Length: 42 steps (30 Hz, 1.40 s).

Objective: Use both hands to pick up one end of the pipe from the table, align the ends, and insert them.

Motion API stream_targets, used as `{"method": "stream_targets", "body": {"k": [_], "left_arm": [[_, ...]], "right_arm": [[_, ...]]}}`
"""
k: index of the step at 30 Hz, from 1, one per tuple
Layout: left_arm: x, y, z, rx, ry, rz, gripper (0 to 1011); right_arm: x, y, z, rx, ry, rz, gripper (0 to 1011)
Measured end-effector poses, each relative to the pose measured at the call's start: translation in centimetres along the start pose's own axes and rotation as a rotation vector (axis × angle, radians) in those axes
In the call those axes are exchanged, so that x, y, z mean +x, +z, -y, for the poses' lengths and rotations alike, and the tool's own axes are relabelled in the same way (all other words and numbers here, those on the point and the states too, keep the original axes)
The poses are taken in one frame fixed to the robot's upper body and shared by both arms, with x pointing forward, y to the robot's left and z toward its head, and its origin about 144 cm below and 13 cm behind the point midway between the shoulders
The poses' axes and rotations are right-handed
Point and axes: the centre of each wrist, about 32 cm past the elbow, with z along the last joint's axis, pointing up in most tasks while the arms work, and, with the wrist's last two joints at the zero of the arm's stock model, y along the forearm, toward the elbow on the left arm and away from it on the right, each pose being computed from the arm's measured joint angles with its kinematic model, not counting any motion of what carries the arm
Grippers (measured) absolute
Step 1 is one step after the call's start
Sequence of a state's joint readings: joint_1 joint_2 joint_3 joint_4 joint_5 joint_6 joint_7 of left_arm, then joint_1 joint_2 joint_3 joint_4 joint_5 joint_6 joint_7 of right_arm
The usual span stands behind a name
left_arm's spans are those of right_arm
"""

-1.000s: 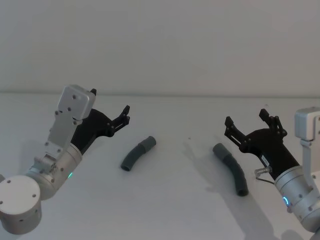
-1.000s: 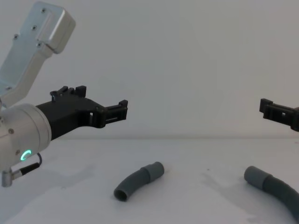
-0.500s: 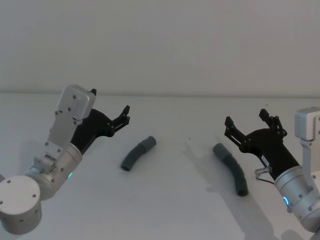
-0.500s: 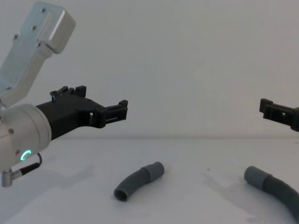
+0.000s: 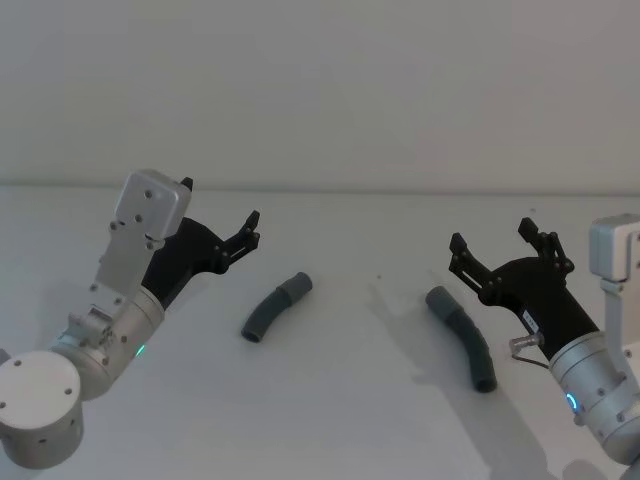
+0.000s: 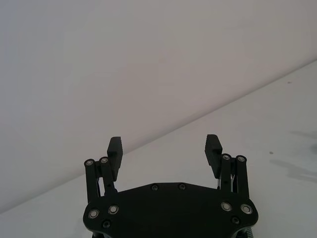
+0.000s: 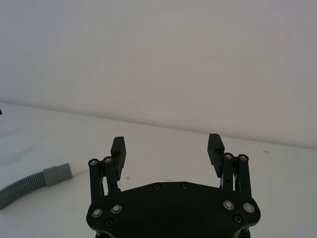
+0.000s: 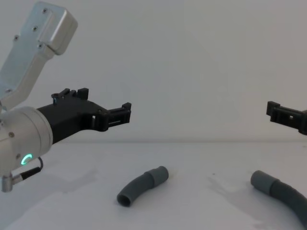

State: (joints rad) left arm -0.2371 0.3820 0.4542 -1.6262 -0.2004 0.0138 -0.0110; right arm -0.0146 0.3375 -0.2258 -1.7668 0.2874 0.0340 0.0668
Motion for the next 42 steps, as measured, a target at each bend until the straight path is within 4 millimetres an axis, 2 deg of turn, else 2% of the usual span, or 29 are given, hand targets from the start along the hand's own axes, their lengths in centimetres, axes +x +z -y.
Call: {"method": "stream_targets", "body": {"k": [14,32,42], "left_arm": [[0.8,0.4,0.0,0.039,-0.076,-0.013,1001],[2.1,2.5,0.5,0.246,-0.268,-0.002,1001],[2.1,3.3,1.5,0.332,-0.293,0.036,1001]], "right_arm": [[0.0,0.0,0.0,0.0,0.0,0.0,999],[0.0,0.0,0.0,0.0,0.0,0.0,999],[0.0,0.0,0.0,0.0,0.0,0.0,999]]}}
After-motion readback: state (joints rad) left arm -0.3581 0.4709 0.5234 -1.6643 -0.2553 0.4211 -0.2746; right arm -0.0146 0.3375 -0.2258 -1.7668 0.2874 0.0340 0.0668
